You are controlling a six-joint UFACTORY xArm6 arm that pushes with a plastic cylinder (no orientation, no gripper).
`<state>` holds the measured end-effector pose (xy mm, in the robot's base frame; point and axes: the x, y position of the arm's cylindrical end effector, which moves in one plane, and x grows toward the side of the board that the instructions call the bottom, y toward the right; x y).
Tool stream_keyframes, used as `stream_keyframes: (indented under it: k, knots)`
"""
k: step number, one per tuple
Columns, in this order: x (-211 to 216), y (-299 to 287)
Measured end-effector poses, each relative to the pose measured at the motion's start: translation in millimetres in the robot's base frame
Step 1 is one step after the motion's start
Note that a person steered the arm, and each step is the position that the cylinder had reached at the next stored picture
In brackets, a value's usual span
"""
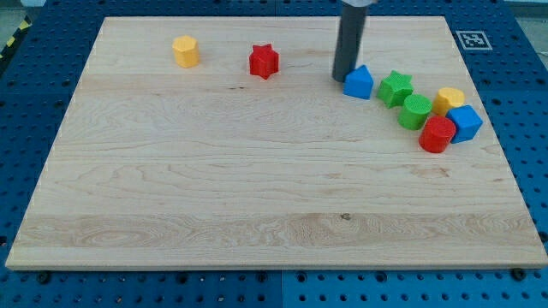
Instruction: Move the yellow hexagon upwards
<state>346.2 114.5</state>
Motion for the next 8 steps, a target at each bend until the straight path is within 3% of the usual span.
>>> stream_keyframes:
  k: [2, 3, 4, 6, 7, 8]
  knots:
    - [31.9, 28.4]
    - [43.6, -4.1]
    - [43.9, -72.4]
    - [8.7, -234.4]
    - [-36.4, -279.3]
    - [-61.0, -277.5]
